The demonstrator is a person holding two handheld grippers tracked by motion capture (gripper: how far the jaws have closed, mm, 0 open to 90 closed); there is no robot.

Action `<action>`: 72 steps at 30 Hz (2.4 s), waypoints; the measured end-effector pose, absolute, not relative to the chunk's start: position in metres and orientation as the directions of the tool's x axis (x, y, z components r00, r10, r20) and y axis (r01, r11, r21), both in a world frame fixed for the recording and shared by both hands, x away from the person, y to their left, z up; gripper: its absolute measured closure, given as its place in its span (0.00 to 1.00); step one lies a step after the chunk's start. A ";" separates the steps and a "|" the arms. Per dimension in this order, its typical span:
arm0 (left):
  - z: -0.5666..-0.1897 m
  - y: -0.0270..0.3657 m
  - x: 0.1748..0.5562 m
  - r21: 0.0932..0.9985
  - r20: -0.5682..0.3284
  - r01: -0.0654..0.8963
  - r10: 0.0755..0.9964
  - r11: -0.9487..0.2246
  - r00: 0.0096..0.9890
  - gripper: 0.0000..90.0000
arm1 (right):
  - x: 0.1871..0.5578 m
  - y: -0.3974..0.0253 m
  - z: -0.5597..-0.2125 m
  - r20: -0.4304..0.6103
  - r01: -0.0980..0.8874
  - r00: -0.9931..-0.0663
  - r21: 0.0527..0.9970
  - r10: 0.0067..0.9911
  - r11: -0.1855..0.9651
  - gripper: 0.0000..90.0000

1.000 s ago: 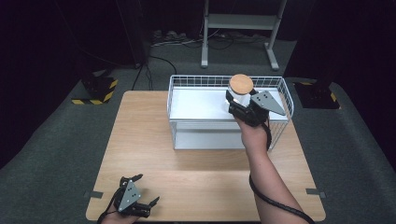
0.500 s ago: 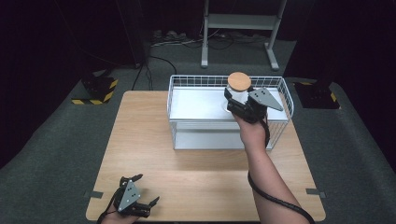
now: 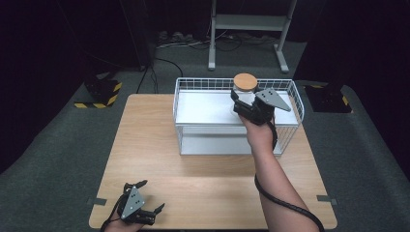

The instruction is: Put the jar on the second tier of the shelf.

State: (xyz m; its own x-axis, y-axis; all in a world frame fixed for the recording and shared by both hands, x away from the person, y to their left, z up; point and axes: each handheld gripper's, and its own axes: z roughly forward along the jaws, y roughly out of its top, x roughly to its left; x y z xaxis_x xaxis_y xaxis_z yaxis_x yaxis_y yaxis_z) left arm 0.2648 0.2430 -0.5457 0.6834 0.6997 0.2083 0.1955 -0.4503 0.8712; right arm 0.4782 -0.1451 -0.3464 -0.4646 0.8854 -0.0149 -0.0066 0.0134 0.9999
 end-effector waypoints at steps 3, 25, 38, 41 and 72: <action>-0.546 0.243 0.265 0.871 0.209 0.196 0.700 -0.451 0.683 0.01 | 0.479 -0.145 -0.346 -0.014 -0.006 -0.465 1.000 0.885 0.013 0.29; -0.546 0.242 0.264 0.868 0.216 0.193 0.696 -0.458 0.684 0.00 | 0.462 -0.146 -0.338 -0.009 -0.010 -0.492 1.000 0.871 0.004 0.00; -0.546 0.241 0.264 0.864 0.228 0.190 0.699 -0.466 0.678 0.00 | 0.440 -0.156 -0.355 -0.020 0.000 -0.496 1.000 0.868 0.024 0.00; -0.546 0.240 0.264 0.862 0.230 0.191 0.698 -0.469 0.679 0.00 | 0.434 -0.160 -0.358 -0.025 0.001 -0.497 1.000 0.867 0.030 0.00; -0.546 0.240 0.264 0.860 0.232 0.190 0.695 -0.474 0.681 0.01 | 0.383 -0.172 -0.411 -0.115 0.043 -0.539 0.986 0.834 0.163 0.00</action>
